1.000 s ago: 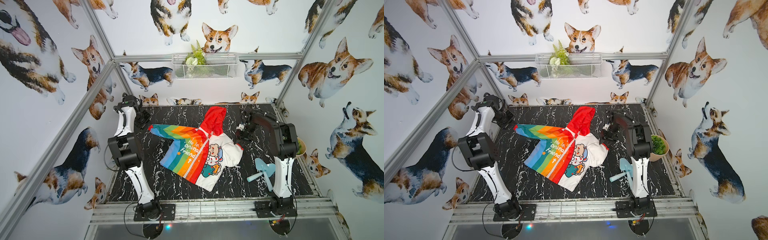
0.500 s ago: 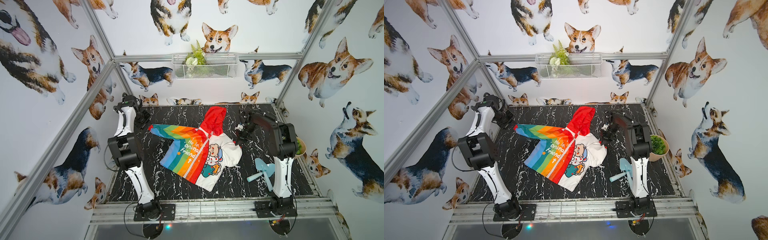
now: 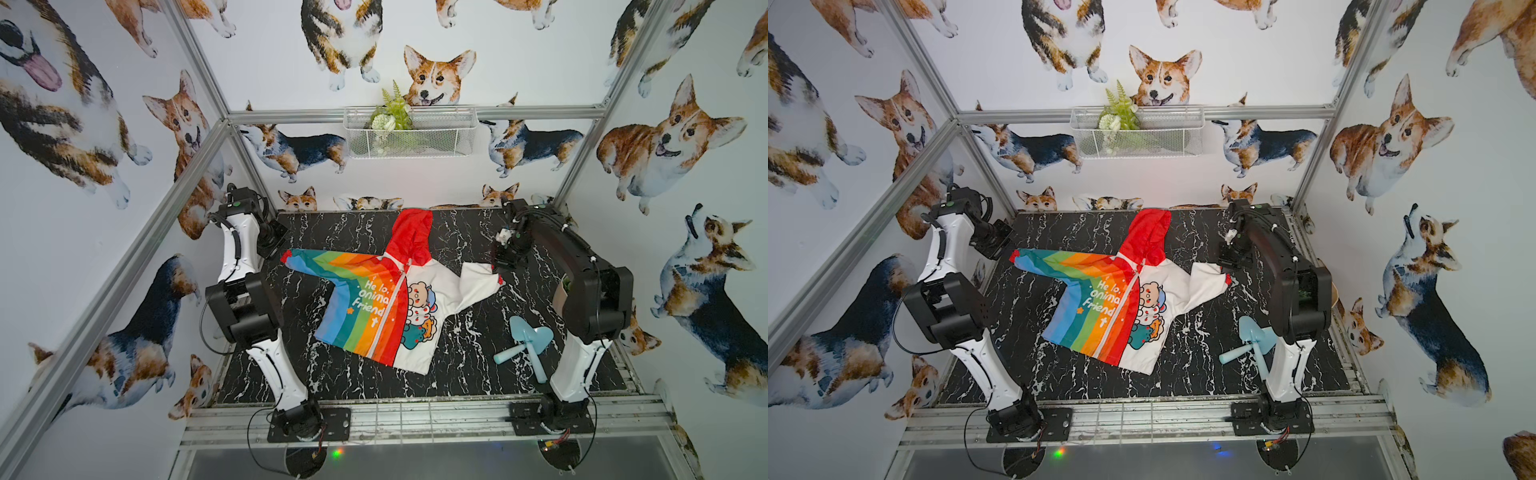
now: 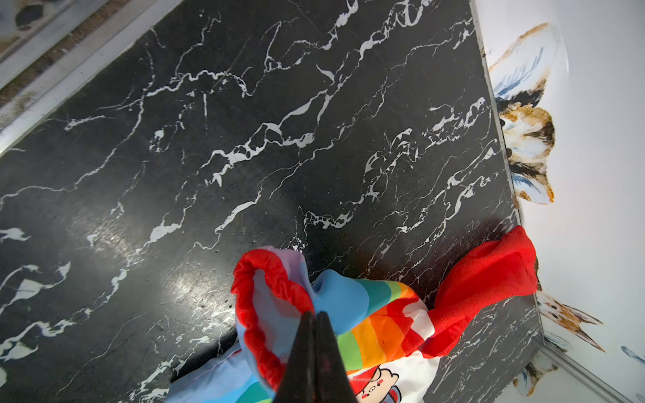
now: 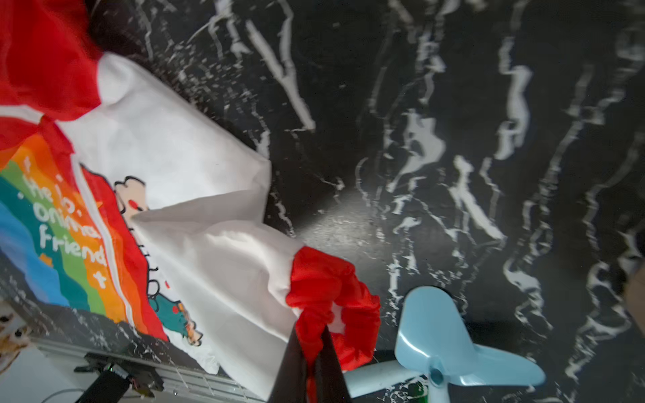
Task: Unzip the jacket
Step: Flatten out the jacket at the center of the board.
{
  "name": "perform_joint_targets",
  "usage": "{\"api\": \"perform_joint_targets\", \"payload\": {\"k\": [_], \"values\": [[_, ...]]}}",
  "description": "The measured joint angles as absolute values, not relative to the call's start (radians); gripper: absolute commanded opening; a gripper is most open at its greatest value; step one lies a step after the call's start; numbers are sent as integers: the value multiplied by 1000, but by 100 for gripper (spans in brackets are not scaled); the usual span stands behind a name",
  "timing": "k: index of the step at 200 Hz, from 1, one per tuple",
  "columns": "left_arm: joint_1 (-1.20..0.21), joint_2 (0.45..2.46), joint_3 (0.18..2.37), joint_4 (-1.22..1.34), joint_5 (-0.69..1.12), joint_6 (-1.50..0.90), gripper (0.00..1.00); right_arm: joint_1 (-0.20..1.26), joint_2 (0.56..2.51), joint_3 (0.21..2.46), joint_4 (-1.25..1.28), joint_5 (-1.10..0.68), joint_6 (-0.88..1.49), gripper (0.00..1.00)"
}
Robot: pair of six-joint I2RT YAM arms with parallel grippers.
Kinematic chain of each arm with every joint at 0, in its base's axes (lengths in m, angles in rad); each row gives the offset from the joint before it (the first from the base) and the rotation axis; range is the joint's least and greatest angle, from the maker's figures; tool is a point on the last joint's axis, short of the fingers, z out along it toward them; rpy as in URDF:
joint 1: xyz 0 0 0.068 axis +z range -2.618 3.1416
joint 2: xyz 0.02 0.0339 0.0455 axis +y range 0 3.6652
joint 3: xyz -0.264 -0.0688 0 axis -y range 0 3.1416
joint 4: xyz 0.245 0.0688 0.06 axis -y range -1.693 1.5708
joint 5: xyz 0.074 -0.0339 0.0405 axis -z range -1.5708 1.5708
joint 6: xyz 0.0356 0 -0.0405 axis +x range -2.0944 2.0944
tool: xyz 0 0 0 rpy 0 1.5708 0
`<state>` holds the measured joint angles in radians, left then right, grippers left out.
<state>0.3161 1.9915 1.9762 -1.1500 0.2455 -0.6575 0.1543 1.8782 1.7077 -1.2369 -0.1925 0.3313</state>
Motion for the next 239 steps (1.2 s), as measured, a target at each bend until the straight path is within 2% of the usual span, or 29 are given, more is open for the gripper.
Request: {"api": "perform_joint_targets", "payload": {"k": [34, 113, 117, 122, 126, 132, 138, 143, 149, 164, 175, 193, 202, 226, 239], "values": [[340, 1976, 1974, -1201, 212, -667, 0, 52, 1868, 1718, -1277, -69, 418, 0], [346, 1949, 1828, -1253, 205, -711, 0, 33, 2080, 1872, -1373, 82, 419, 0], [346, 1950, 1826, -1253, 206, -711, 5, 33, 2091, 1879, -1374, 83, 419, 0], [346, 1955, 1826, -1253, 209, -711, 16, 33, 2101, 1885, -1378, 83, 416, 0], [346, 1958, 1826, -1251, 212, -711, 29, 33, 2105, 1888, -1380, 83, 416, 0], [346, 1965, 1828, -1248, 216, -711, 53, 33, 2111, 1893, -1385, 83, 415, 0], [346, 1974, 1833, -1248, 221, -711, 75, 33, 2114, 1898, -1390, 80, 412, 4], [347, 1983, 1840, -1247, 225, -710, 88, 33, 2114, 1900, -1392, 78, 411, 8], [348, 1995, 1853, -1246, 229, -710, 99, 33, 2114, 1902, -1393, 75, 408, 13], [357, 2011, 1878, -1242, 231, -709, 100, 33, 2114, 1906, -1394, 60, 397, 30], [367, 2016, 1904, -1243, 229, -702, 100, 38, 2112, 1909, -1395, 48, 394, 52], [376, 2015, 1955, -1251, 193, -678, 100, 43, 2098, 1915, -1395, 39, 389, 68], [377, 2011, 1973, -1253, 175, -647, 100, 49, 2086, 1920, -1395, 37, 387, 71], [376, 1973, 1973, -1265, 128, -603, 100, 82, 2041, 1940, -1394, 27, 387, 72], [377, 1946, 1957, -1272, 104, -583, 100, 105, 2023, 1952, -1393, 27, 387, 66]]}}
